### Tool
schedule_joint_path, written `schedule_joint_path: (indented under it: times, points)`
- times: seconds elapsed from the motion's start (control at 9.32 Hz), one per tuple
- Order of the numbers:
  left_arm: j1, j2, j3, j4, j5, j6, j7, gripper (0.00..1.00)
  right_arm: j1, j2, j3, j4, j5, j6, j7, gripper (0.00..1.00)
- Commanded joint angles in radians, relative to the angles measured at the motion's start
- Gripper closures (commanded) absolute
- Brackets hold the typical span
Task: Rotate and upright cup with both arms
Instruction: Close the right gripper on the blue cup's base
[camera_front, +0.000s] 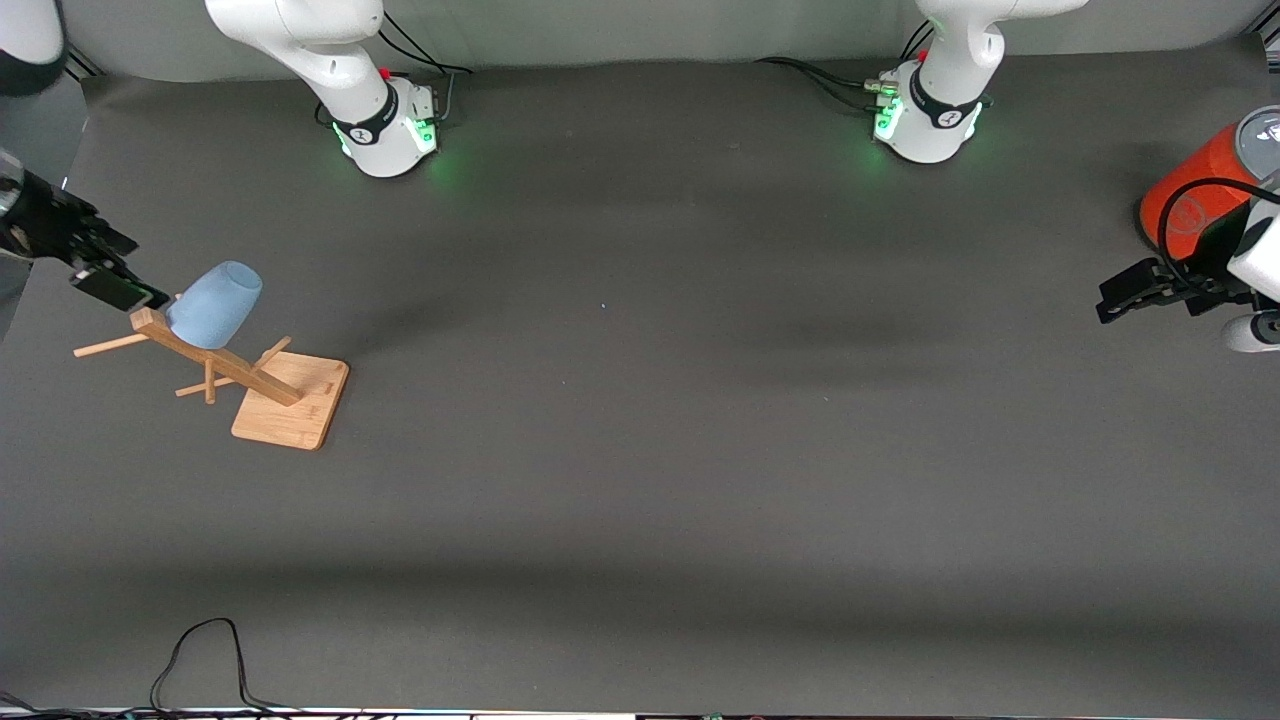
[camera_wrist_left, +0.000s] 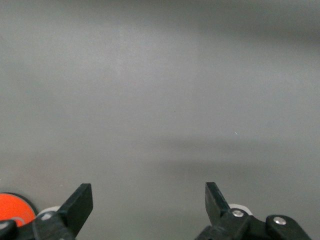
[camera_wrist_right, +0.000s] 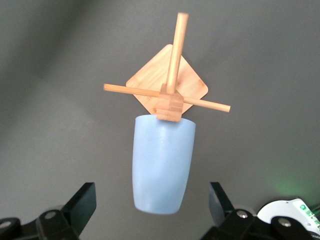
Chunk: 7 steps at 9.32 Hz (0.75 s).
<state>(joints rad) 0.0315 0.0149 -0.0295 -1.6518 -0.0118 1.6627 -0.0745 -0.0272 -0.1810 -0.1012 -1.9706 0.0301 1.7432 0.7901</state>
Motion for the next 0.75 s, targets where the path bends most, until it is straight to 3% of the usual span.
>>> schedule_joint_path:
  times: [0.0, 0.32, 0.64]
  points:
    - [0.002, 0.01, 0.0, 0.026, -0.005, -0.024, 0.018, 0.0, 0.012, -0.037, -0.008, -0.109, 0.024, 0.088, 0.035, 0.0]
    - [0.002, 0.01, 0.0, 0.024, -0.005, -0.024, 0.018, 0.0, 0.012, -0.034, -0.009, -0.195, 0.04, 0.198, 0.035, 0.0]
    - [0.002, 0.01, 0.0, 0.024, -0.005, -0.026, 0.018, 0.0, 0.012, 0.003, -0.008, -0.208, 0.04, 0.249, 0.035, 0.0]
